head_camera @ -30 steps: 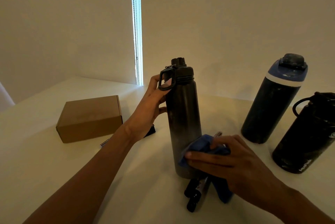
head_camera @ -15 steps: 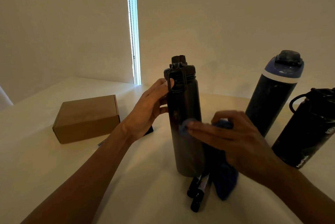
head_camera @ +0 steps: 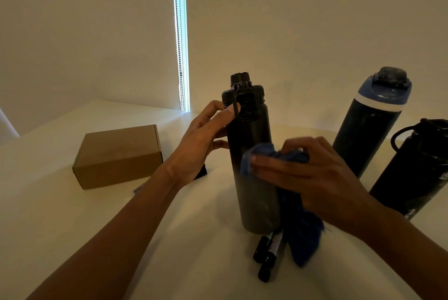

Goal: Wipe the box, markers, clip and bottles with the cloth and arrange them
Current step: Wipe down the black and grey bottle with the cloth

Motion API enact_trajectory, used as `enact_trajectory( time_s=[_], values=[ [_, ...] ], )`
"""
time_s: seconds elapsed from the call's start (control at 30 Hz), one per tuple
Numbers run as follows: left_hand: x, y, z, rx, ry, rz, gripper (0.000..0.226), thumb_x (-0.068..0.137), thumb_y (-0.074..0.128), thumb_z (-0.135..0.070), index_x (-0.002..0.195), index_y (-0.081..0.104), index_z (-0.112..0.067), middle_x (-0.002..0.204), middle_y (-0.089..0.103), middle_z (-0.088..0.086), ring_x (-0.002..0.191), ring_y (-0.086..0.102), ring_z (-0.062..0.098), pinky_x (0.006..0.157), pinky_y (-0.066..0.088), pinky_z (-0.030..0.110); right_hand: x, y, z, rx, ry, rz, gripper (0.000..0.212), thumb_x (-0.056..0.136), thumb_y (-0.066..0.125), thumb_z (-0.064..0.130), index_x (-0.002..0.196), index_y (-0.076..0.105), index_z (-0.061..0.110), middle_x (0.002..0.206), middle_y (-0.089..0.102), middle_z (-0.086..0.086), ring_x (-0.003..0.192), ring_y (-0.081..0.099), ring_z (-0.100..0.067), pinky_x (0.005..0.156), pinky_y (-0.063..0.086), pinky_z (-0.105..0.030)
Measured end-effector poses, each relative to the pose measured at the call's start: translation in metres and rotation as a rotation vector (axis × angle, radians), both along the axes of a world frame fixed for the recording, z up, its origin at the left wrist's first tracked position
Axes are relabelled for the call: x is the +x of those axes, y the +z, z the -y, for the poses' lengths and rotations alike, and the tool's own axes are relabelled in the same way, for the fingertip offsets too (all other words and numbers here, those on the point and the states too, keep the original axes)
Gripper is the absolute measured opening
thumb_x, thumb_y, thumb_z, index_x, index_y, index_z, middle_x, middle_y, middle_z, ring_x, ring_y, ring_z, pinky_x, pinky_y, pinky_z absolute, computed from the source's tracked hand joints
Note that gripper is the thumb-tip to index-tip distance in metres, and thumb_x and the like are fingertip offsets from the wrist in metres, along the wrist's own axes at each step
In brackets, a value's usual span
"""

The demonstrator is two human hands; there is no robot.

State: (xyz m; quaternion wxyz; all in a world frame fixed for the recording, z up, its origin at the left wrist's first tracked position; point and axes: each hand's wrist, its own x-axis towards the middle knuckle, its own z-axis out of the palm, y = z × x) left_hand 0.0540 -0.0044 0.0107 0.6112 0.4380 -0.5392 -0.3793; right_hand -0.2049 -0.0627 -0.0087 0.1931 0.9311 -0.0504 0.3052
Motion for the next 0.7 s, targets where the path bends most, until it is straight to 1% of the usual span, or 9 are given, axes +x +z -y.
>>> enact_trajectory(
  time_s=[0.1,0.17,0.2,0.27,0.37,0.4,0.47,0.57,0.7],
  values=[
    [0.0,0.001,-0.001,0.0,-0.005,0.034,0.054,0.101,0.053,-0.045,0.137,0.048,-0.005,0.129,0.07,0.007,0.121,0.067,0.031,0.106,0.051,0.063,-0.006,-0.029,-0.002,0.03,0.124,-0.059,0.046,0.113,0.027,0.028,0.158,0.018,0.033,0.152,0.035,0.017,0.147,0.026,0.0,0.114,0.024,-0.007],
    [-0.002,0.002,-0.002,0.001,-0.004,0.044,0.053,0.101,0.053,-0.045,0.137,0.049,-0.006,0.128,0.07,0.006,0.121,0.067,0.03,0.106,0.051,0.063,-0.012,-0.011,0.006,-0.174,0.044,-0.132,0.066,0.1,0.052,0.02,0.157,0.022,0.034,0.152,0.033,0.011,0.136,0.039,-0.019,0.106,0.046,-0.029],
    [-0.002,0.002,-0.002,0.001,0.001,0.044,0.054,0.101,0.054,-0.045,0.137,0.048,-0.006,0.129,0.07,0.005,0.122,0.067,0.03,0.106,0.051,0.063,-0.012,0.002,0.005,-0.25,-0.017,-0.127,0.091,0.084,0.068,0.017,0.159,0.02,0.034,0.158,0.025,0.014,0.124,0.045,-0.027,0.092,0.053,-0.039],
    [-0.004,0.002,-0.002,0.0,0.005,0.038,0.057,0.1,0.056,-0.048,0.139,0.048,-0.007,0.129,0.071,0.004,0.122,0.067,0.029,0.105,0.052,0.062,-0.005,0.026,0.008,-0.217,-0.052,-0.086,0.113,0.076,0.077,0.014,0.162,0.008,0.037,0.161,0.018,0.018,0.114,0.057,-0.033,0.083,0.055,-0.048],
    [-0.004,0.004,-0.004,-0.02,0.022,0.036,0.057,0.088,0.061,-0.06,0.128,0.057,-0.02,0.121,0.074,-0.005,0.116,0.071,0.022,0.1,0.058,0.049,0.01,0.038,0.015,-0.133,0.036,-0.002,0.075,0.1,0.053,0.017,0.16,0.013,0.038,0.143,0.04,0.009,0.105,0.065,-0.031,0.082,0.056,-0.042],
    [-0.004,0.004,-0.005,-0.031,0.025,0.029,0.057,0.086,0.061,-0.06,0.127,0.058,-0.022,0.12,0.075,-0.006,0.116,0.071,0.021,0.099,0.059,0.047,0.015,0.041,0.012,-0.153,0.005,0.008,0.078,0.096,0.058,0.017,0.159,0.016,0.035,0.141,0.04,0.008,0.106,0.058,-0.031,0.083,0.051,-0.041],
    [-0.001,0.003,-0.004,-0.046,0.03,0.019,0.06,0.094,0.061,-0.054,0.134,0.054,-0.01,0.125,0.073,0.001,0.119,0.07,0.026,0.1,0.058,0.05,0.016,0.037,0.004,-0.161,-0.067,0.017,0.114,0.072,0.082,0.014,0.16,0.012,0.034,0.143,0.036,0.008,0.104,0.046,-0.027,0.083,0.049,-0.044],
    [0.003,0.0,-0.003,-0.052,0.038,0.025,0.053,0.105,0.057,-0.04,0.134,0.046,0.003,0.126,0.072,0.007,0.119,0.068,0.03,0.1,0.056,0.05,-0.001,0.009,-0.005,-0.142,-0.118,-0.153,0.126,0.068,0.081,0.023,0.161,-0.002,0.039,0.144,0.038,0.008,0.105,0.044,-0.022,0.085,0.045,-0.037],
    [0.003,0.001,-0.003,-0.035,0.028,0.036,0.05,0.102,0.057,-0.046,0.122,0.051,-0.001,0.122,0.073,0.008,0.117,0.068,0.031,0.094,0.057,0.042,-0.021,-0.014,-0.023,-0.091,-0.15,-0.377,0.15,0.053,0.096,0.035,0.162,-0.007,0.036,0.16,0.008,0.016,0.106,0.045,-0.017,0.075,0.058,-0.033]
  ],
)
